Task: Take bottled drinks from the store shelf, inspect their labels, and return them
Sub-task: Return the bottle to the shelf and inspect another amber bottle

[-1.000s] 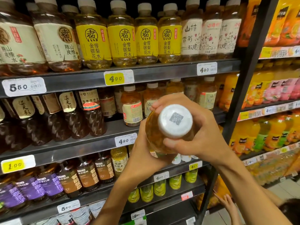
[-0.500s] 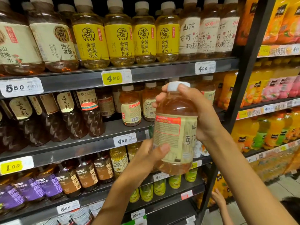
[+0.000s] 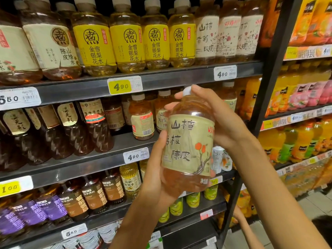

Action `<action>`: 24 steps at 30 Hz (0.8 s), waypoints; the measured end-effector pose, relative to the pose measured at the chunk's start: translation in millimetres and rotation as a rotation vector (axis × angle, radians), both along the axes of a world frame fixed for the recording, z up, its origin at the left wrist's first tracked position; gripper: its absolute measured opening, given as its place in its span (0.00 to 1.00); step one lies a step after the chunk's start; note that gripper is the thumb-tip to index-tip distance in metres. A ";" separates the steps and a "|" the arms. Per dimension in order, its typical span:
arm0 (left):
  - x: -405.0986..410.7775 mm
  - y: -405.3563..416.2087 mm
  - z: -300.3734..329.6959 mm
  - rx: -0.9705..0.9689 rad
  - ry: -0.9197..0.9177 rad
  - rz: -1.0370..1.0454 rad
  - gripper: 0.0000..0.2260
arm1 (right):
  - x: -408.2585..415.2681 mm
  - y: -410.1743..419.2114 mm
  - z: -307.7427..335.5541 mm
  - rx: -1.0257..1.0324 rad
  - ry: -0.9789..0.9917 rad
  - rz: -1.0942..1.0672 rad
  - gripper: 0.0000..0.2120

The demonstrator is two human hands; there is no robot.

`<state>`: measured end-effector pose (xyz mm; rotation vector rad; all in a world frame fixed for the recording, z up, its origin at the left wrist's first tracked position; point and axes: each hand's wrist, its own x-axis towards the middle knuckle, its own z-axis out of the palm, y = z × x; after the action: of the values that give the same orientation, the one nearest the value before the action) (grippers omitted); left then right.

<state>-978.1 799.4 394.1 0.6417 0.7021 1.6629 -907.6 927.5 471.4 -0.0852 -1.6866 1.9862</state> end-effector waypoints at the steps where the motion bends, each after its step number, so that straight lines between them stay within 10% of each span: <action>1: 2.0 0.3 0.2 0.005 -0.030 -0.048 0.37 | -2.4 -0.6 -2.6 -0.071 0.038 0.061 0.16; 11: -11.1 -2.5 0.1 -0.035 0.244 0.129 0.25 | -11.3 5.3 -14.5 -0.034 0.007 -0.140 0.14; 17: -1.8 6.8 -7.3 -0.053 0.051 0.095 0.32 | -10.2 8.6 -11.7 -0.011 -0.152 -0.150 0.21; 24: 0.0 6.8 -7.6 0.020 -0.239 -0.298 0.35 | -8.6 6.7 -22.2 -0.432 0.018 0.176 0.23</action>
<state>-978.1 806.2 386.6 0.5224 0.3968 1.4408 -916.3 934.2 449.2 -0.0732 -1.2639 2.4478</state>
